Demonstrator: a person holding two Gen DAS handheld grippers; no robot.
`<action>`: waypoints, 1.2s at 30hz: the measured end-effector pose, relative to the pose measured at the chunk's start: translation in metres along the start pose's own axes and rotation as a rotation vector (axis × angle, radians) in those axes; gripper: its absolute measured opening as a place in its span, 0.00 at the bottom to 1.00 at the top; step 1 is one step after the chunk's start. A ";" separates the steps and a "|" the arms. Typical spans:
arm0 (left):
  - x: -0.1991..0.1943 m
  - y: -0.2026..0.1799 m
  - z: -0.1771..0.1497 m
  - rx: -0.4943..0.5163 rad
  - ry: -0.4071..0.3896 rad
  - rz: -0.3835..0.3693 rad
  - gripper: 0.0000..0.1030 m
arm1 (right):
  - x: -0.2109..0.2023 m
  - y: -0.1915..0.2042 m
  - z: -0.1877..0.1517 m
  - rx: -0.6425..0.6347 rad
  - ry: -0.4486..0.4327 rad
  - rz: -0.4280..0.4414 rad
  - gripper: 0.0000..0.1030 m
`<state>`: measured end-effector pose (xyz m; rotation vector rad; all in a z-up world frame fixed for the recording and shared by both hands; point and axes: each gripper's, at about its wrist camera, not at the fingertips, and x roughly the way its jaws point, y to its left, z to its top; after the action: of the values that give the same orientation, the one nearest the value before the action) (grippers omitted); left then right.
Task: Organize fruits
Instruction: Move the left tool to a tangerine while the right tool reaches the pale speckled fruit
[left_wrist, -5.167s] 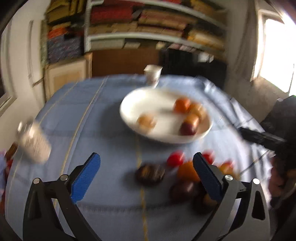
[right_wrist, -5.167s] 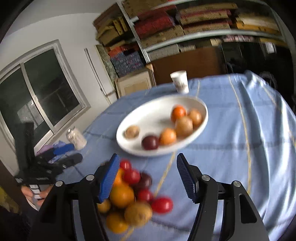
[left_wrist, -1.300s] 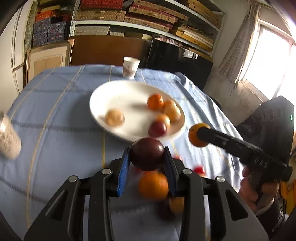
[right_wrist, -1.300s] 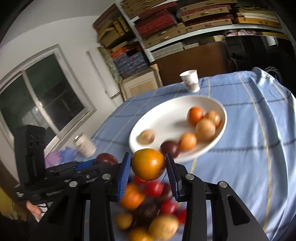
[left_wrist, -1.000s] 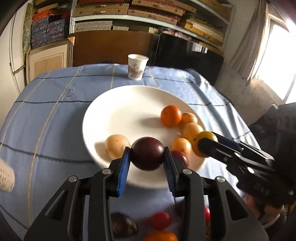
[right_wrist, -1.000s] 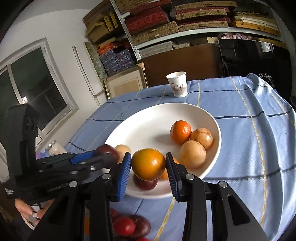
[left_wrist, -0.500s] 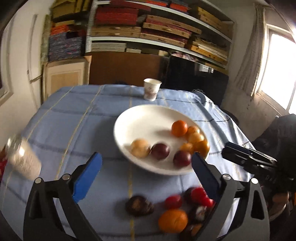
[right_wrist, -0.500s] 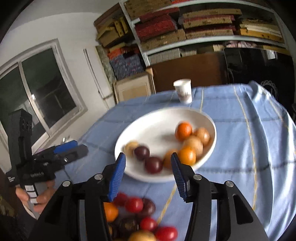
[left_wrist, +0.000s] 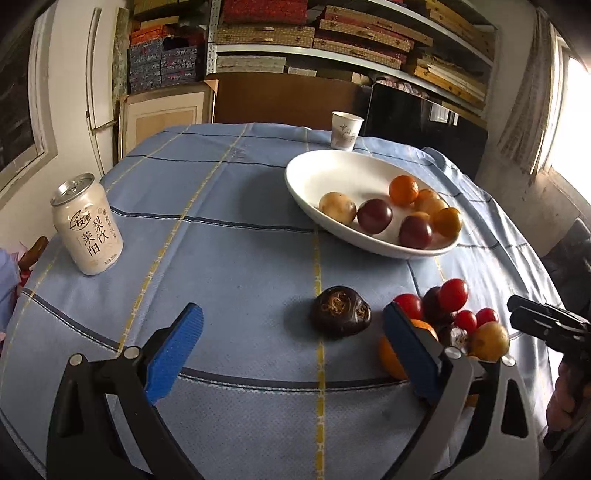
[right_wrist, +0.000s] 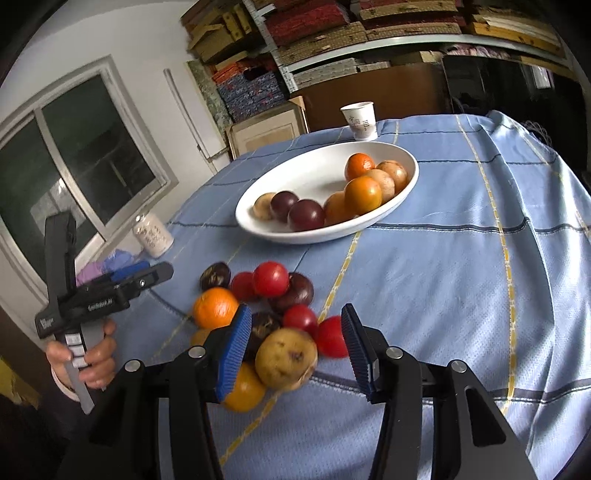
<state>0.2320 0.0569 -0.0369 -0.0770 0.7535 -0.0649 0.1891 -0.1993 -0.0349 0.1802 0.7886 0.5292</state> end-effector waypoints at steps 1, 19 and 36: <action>0.000 -0.001 -0.001 0.007 -0.003 0.004 0.93 | 0.000 0.001 0.000 -0.010 0.003 -0.005 0.50; 0.003 -0.003 0.000 0.011 0.024 -0.009 0.93 | 0.010 0.017 -0.009 -0.089 0.073 -0.030 0.44; 0.005 -0.010 -0.002 0.037 0.032 -0.019 0.93 | 0.011 0.012 -0.011 -0.071 0.105 -0.026 0.44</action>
<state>0.2345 0.0469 -0.0408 -0.0480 0.7833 -0.0982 0.1828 -0.1837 -0.0454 0.0772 0.8719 0.5444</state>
